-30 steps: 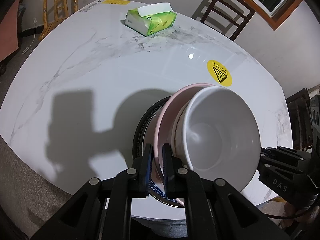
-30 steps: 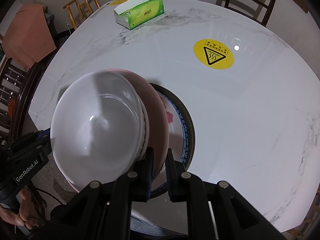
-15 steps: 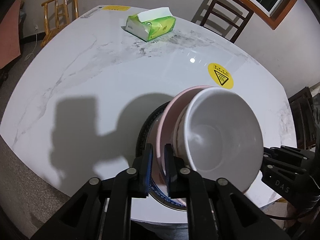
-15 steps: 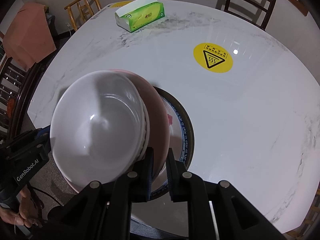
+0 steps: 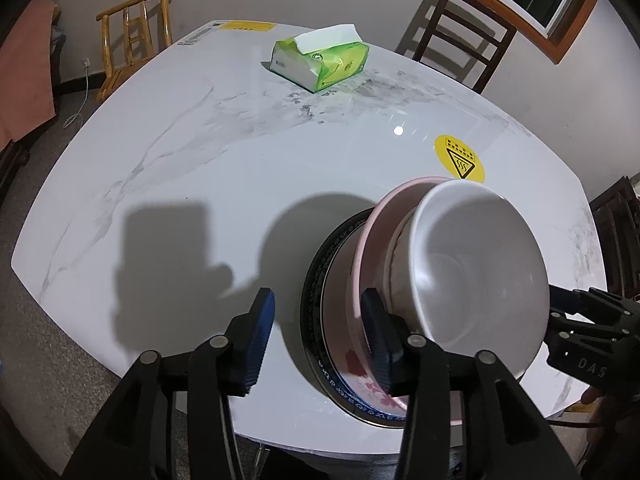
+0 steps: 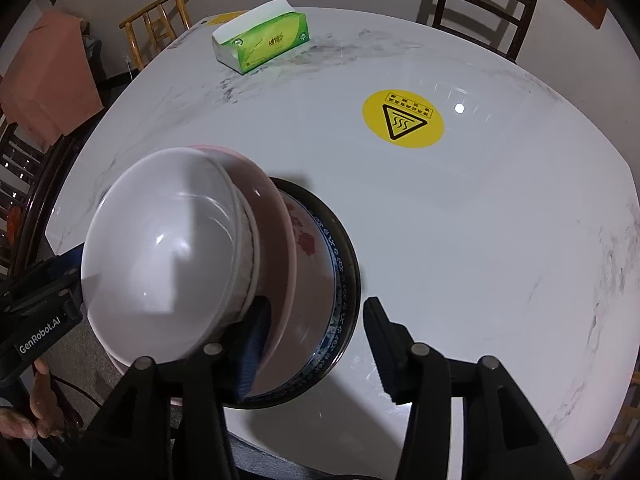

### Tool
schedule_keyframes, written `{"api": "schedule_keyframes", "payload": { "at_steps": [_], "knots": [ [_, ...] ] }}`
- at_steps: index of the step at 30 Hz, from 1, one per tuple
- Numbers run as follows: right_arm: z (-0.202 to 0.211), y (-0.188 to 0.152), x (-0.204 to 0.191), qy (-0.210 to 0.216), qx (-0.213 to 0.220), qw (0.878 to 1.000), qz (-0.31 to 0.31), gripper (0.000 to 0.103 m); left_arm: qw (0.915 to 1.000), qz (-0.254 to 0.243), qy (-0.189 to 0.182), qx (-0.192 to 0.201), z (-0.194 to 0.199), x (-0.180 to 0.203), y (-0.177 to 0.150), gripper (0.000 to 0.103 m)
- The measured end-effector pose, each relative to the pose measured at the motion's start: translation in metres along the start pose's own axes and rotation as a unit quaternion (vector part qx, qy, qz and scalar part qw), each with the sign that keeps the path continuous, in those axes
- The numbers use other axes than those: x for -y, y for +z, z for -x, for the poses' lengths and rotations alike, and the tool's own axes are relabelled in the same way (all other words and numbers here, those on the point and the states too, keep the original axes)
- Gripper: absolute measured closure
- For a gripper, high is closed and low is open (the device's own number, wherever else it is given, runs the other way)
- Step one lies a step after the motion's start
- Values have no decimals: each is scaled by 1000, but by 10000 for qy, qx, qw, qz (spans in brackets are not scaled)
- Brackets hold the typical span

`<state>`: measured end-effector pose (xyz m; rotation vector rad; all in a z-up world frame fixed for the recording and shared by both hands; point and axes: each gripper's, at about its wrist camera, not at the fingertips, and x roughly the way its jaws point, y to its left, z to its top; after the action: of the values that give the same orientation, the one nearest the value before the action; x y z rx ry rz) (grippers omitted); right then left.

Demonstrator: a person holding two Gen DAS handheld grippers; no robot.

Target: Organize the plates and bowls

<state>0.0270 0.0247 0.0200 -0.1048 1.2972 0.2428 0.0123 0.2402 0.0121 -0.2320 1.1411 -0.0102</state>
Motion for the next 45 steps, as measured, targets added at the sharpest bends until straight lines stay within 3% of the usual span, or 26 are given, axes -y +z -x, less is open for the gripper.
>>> {"api": "schedule_keyframes", "payload": {
  "at_steps": [6,17,23,30,37,45],
  "knots": [
    [6,-7,7,52,165,9998,-41,38,9999,-51,-3,98,6,0,-9,53],
    [23,-22,16,169,484,9987,-79,24,9994,-32,31,354,24,1,-24,43],
    [40,-37,18,78,756,9971,21,24,9980,-61,236,578,41,6,-34,40],
    [53,-68,7,-29,1217,9917,407,22,9941,-304,543,883,53,31,-54,26],
    [44,-89,4,173,1148,9924,409,22,9924,-408,672,951,48,52,-65,26],
    [41,-104,8,2,1180,9919,476,21,9866,-716,954,1111,44,79,-69,25]
  ]
}}
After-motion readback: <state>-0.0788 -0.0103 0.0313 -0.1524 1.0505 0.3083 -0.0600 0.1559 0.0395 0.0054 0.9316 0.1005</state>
